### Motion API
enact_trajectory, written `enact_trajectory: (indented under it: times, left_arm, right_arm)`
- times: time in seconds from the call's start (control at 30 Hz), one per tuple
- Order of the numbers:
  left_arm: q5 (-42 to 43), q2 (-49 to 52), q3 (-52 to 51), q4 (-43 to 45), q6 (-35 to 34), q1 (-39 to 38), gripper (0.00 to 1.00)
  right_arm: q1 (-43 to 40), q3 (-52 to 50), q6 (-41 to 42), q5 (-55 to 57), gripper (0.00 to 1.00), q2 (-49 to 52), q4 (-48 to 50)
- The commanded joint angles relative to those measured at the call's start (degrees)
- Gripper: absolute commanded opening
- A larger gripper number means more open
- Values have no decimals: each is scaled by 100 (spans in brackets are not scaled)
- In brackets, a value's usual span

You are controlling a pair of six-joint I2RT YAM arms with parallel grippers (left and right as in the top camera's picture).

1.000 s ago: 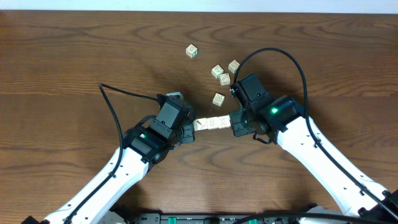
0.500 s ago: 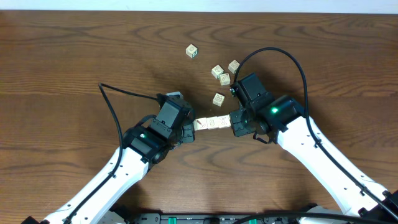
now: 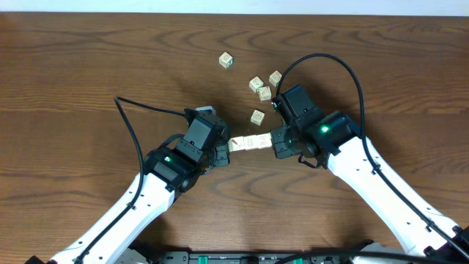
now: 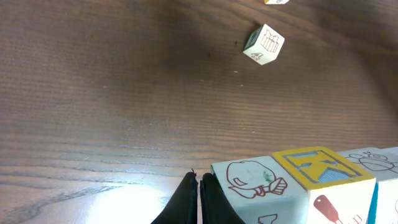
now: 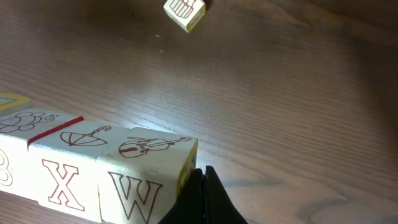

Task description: Lift 5 blocks

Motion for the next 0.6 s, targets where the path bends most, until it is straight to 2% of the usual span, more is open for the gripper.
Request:
enact_trajectory:
  times: [0.0, 0.57]
  left_arm:
    - [1864, -181, 708, 531, 96, -389, 7]
    - [1862, -184, 798, 485, 98, -389, 7]
  right_arm:
    - [507, 385, -26, -2741, 1, -15, 332]
    - [507, 426, -26, -2739, 1, -15, 271]
